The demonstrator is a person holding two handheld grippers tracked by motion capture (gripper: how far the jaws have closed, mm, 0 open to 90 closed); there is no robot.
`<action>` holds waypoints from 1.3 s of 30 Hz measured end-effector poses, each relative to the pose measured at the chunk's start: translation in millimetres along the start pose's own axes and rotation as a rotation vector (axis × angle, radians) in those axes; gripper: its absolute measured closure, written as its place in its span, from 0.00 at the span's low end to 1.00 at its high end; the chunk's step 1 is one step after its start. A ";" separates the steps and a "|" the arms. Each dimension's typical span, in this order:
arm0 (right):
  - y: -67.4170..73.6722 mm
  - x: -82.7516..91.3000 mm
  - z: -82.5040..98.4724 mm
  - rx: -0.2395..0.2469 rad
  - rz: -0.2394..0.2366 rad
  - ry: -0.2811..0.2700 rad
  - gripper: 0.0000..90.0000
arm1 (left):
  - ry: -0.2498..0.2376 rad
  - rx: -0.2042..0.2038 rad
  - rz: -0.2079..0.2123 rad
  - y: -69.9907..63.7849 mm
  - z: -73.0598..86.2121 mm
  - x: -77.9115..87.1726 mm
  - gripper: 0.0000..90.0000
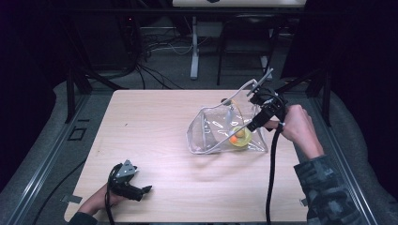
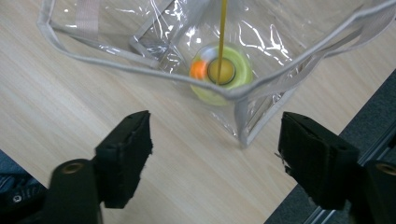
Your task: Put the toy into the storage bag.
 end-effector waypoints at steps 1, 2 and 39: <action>3.2 -5.9 9.0 0.001 -0.016 -0.002 0.20 | 0.001 -0.002 0.000 0.1 0.0 0.1 0.00; 3.2 -5.9 9.0 0.001 -0.016 -0.002 0.20 | 0.001 -0.002 0.000 0.1 0.0 0.1 0.00; 46.5 -113.0 138.3 -0.105 -0.068 -0.020 0.00 | 0.001 -0.003 -0.001 0.3 -0.4 -0.2 0.00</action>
Point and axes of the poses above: each handheld gripper's, and its own axes: x roughly backward along the jaws, z roughly out of its underside, y roughly to its left, the point moved 4 cm from there along -x, roughly forward along the jaws, and after that the axes turned 7 degrees about x, right-handed, at the moved point
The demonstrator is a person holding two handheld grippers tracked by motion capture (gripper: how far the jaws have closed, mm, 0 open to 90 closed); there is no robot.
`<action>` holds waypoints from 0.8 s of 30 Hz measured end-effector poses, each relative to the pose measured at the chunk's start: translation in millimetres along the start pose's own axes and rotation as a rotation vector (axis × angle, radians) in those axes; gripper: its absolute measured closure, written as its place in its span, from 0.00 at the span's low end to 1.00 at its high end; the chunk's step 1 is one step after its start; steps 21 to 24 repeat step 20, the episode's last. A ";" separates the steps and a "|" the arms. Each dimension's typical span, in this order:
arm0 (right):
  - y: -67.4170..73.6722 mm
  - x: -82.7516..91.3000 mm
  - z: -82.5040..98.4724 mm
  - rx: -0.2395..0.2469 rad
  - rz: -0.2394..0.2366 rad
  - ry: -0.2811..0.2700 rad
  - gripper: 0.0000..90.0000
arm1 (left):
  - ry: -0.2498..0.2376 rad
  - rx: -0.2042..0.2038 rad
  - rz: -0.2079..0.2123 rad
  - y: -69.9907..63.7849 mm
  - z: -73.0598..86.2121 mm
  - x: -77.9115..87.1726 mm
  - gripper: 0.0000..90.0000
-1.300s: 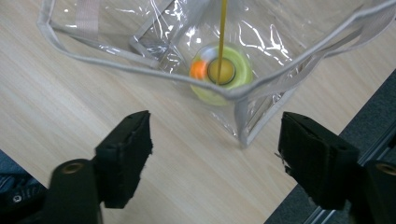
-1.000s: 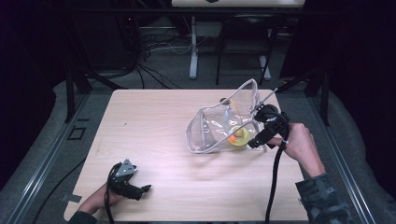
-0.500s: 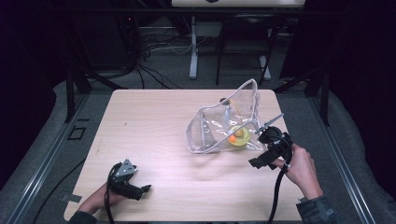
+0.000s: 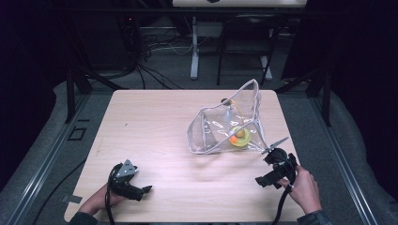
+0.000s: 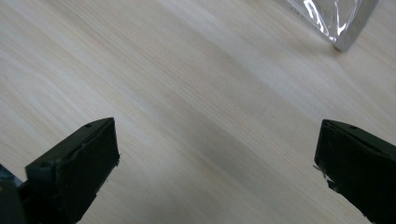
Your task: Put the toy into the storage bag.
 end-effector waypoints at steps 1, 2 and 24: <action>0.8 -4.6 6.5 -0.009 0.008 -0.001 0.00 | 0.000 0.000 0.000 0.0 0.0 0.0 0.00; 1.3 -7.1 9.6 -0.016 0.003 0.008 0.00 | 0.000 0.000 0.000 0.0 0.0 0.0 0.00; 6.5 -34.2 59.3 -0.043 -0.013 0.153 0.00 | 0.002 -0.001 0.002 0.1 -0.5 -0.3 0.00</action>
Point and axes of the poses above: each handheld gripper's, and its own axes: x roughly backward along the jaws, z roughly out of its underside, y roughly to its left, the point moved 4 cm from there along -x, roughly forward along the jaws, and after that the axes turned 7 degrees about x, right-handed, at the moved point
